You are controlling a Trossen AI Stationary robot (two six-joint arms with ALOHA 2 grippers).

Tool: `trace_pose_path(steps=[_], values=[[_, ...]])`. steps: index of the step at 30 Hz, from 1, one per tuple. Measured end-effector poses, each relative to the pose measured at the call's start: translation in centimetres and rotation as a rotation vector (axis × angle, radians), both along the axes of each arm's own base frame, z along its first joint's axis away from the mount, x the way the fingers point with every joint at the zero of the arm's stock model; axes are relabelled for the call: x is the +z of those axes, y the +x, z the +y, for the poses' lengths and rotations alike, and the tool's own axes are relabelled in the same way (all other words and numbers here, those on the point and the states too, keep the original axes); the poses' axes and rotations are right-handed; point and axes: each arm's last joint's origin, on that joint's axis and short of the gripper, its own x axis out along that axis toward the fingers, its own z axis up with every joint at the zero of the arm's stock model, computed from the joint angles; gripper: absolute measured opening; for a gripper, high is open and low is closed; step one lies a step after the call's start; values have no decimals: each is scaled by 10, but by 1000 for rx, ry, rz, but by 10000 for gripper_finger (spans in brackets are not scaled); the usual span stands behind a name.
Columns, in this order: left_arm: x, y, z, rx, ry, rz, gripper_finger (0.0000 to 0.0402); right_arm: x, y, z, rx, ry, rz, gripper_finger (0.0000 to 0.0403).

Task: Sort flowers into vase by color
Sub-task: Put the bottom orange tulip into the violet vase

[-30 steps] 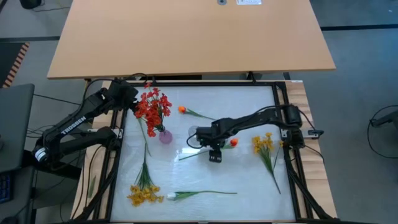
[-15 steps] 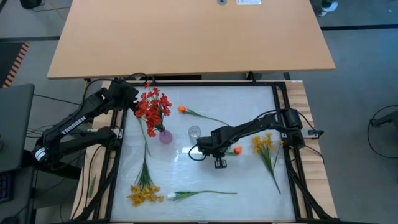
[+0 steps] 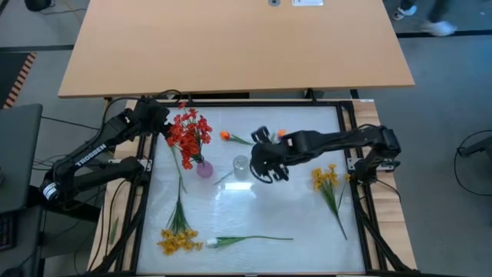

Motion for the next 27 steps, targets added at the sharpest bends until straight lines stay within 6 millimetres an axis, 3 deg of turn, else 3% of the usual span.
trace_pose_path(steps=[6, 10, 15, 22, 27], values=[[5, -2, -3, 17, -41, -6, 190, 19, 11, -7, 84, -480, 3, 22], [35, -9, -5, 95, 42, 54, 190, 28, 22, -13, 131, -634, -8, 22], [94, -19, -14, 179, 172, -31, 190, 45, 32, -21, 136, -737, -99, 22], [178, -29, -36, 45, 262, -506, 190, 73, 41, -21, 268, -1019, -124, 22], [214, -27, -49, -184, 172, -894, 190, 108, 41, -8, 423, -1161, -354, 22]])
